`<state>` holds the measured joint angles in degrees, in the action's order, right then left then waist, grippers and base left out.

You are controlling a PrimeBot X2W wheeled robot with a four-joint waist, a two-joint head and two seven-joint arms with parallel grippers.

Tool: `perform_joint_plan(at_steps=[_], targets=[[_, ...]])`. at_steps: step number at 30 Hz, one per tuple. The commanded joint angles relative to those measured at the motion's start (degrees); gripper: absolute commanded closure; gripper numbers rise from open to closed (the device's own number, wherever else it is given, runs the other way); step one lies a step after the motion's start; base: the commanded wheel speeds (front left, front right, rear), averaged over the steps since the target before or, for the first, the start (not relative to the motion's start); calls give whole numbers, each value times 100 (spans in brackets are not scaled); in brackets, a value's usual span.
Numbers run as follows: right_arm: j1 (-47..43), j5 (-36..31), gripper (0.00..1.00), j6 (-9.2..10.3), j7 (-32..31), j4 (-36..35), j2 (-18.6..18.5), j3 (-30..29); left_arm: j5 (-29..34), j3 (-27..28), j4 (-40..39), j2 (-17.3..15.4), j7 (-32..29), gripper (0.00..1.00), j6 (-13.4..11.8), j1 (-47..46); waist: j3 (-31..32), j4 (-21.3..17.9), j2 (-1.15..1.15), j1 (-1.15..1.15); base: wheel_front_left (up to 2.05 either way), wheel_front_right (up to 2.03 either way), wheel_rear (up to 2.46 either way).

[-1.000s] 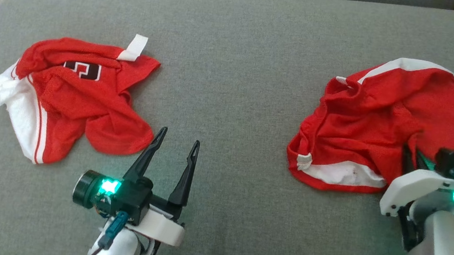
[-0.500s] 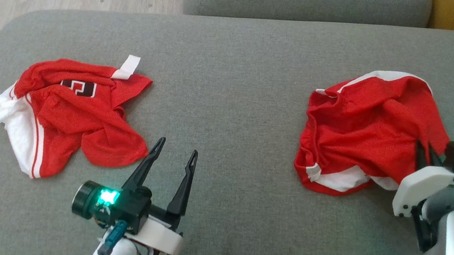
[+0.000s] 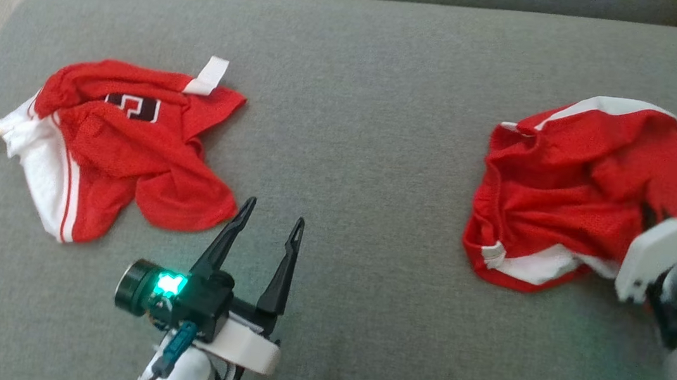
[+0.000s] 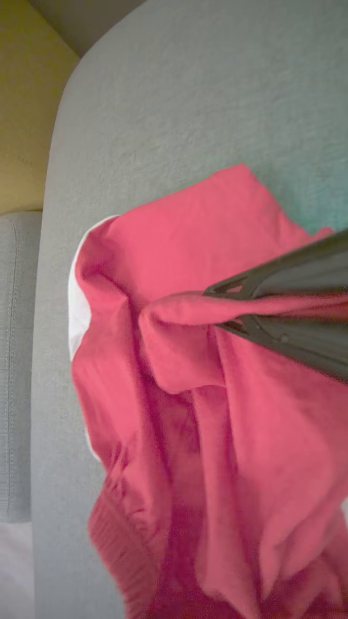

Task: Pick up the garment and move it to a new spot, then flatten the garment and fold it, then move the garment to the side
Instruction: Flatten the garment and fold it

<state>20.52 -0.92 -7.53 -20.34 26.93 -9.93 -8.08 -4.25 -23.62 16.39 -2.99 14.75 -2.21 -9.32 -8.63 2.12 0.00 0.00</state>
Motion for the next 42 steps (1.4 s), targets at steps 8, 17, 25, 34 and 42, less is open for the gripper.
perform_joint_plan(at_steps=[8, 17, 25, 34, 42], targets=[[1007, 575, 100, 4, -723, 439, -429, -28, -42, 109, -170, 11, 25, 0, 28, -413, -316, 305, 0, 0, 0, 0, 0], [1717, -55, 0, 4, 142, 1062, -736, -351, -102, 41, -184, 11, 25, 0, -27, -534, -392, 333, 0, 0, 0, 0, 0], [1537, -336, 0, 4, 1928, 813, -306, -170, -58, 118, -237, 11, 25, 0, -39, -473, -206, 5, 0, 0, 0, 0, 0], [208, -130, 0, 4, 3098, -157, 543, 189, -5, 230, -252, 11, 25, 0, -32, -337, 35, -327, 0, 0, 0, 0, 0], [-890, 238, 0, 4, 3341, -780, 701, 1082, 38, 277, -258, 11, 25, 0, 0, -208, 132, -433, 0, 0, 0, 0, 0]])
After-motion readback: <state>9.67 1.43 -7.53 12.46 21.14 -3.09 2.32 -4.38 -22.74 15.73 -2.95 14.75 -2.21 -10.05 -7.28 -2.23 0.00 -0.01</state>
